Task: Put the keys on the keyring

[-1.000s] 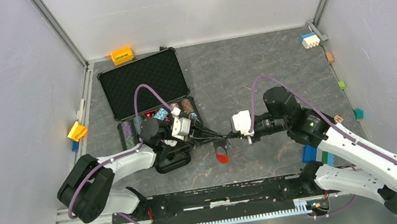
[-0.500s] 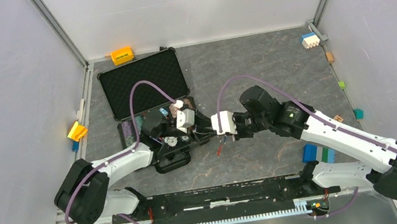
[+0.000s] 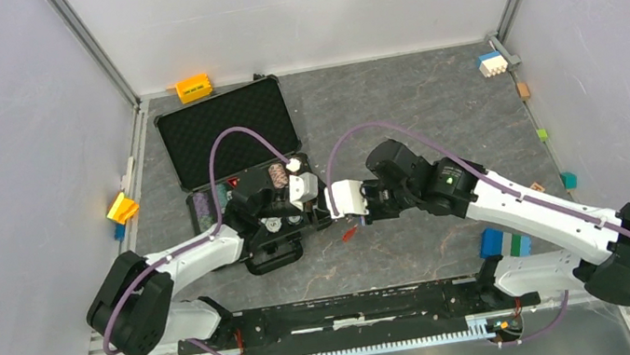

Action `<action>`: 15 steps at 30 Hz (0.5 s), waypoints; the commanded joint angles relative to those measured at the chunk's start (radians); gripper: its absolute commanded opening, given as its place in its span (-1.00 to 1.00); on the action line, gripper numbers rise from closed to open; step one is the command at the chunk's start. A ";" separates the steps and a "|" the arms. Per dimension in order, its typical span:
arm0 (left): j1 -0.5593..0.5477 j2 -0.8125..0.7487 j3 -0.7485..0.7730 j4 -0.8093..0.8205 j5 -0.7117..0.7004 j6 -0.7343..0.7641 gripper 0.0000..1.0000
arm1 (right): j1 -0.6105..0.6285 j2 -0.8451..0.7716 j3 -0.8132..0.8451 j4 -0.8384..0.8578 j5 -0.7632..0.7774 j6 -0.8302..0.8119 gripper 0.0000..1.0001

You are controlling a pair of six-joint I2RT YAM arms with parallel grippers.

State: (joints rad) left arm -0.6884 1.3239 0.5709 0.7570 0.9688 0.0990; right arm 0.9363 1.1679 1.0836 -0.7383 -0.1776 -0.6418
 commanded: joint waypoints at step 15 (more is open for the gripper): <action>0.000 0.044 0.024 0.105 0.022 0.027 -0.40 | 0.009 -0.010 0.053 0.025 -0.034 0.012 -1.00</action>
State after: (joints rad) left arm -0.6888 1.3590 0.5751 0.8059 0.9794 0.0990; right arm 0.9405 1.1721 1.0916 -0.7509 -0.1749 -0.6407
